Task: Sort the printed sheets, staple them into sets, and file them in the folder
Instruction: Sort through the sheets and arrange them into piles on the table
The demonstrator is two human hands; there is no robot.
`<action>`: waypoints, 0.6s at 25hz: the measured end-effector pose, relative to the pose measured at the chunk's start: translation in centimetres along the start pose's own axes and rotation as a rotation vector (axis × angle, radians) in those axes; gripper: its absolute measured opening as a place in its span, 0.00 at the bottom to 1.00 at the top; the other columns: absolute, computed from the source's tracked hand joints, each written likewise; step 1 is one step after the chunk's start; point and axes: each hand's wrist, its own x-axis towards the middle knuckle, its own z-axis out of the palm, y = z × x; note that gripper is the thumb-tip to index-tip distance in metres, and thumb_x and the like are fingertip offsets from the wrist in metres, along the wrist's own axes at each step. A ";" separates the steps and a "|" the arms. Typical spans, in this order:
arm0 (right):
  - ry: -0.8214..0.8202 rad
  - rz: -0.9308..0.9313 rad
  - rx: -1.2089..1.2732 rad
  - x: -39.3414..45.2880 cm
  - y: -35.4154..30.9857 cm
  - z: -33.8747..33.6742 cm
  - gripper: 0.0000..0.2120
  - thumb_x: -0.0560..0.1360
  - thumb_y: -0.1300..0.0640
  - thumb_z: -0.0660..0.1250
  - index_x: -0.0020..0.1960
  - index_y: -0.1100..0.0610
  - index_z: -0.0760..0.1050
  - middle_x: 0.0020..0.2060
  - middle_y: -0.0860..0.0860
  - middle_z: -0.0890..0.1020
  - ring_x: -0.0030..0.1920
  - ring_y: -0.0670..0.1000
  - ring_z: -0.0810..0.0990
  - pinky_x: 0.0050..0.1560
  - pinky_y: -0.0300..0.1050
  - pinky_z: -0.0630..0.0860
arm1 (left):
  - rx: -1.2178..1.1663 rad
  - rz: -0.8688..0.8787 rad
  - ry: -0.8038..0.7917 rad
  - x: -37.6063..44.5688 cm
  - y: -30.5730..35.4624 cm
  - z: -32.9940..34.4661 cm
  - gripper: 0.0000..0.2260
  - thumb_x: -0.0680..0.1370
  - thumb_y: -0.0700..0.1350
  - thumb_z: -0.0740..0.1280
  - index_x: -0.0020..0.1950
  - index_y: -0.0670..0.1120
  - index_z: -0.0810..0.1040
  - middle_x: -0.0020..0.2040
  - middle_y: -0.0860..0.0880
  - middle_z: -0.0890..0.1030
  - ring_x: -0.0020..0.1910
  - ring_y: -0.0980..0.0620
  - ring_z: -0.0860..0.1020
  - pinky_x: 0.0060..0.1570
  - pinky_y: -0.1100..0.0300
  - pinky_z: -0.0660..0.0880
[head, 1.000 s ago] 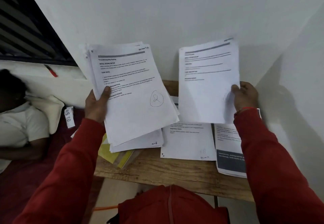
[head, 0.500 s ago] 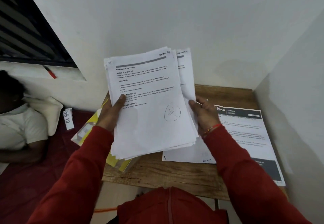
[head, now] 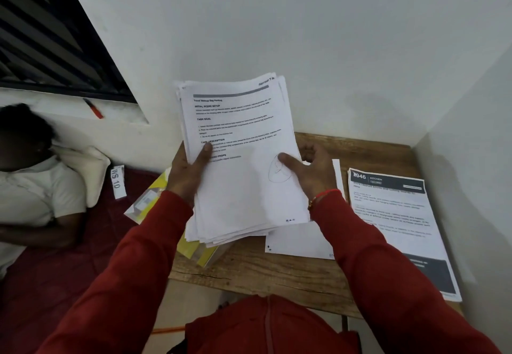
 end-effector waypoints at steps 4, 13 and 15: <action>0.085 -0.024 0.028 1.2 0.3 -1.5 0.10 0.73 0.53 0.72 0.36 0.55 0.78 0.30 0.42 0.80 0.32 0.42 0.75 0.38 0.41 0.73 | -0.067 -0.019 -0.068 -0.7 -0.7 -0.1 0.24 0.76 0.50 0.70 0.70 0.44 0.71 0.62 0.43 0.80 0.59 0.43 0.80 0.57 0.47 0.77; 0.480 -0.004 -0.361 3.2 4.4 -10.8 0.14 0.79 0.57 0.65 0.50 0.70 0.79 0.44 0.66 0.81 0.45 0.58 0.78 0.42 0.40 0.62 | -0.004 0.053 -0.066 -0.8 1.7 -1.6 0.14 0.81 0.37 0.60 0.67 0.38 0.71 0.49 0.53 0.85 0.49 0.54 0.83 0.48 0.61 0.80; 0.283 0.027 -0.220 2.1 4.7 -9.3 0.11 0.76 0.55 0.68 0.50 0.62 0.82 0.43 0.58 0.83 0.45 0.52 0.77 0.43 0.45 0.70 | 0.015 0.077 -0.100 -0.8 2.0 -0.8 0.14 0.82 0.37 0.59 0.67 0.38 0.71 0.49 0.55 0.85 0.50 0.56 0.83 0.48 0.63 0.79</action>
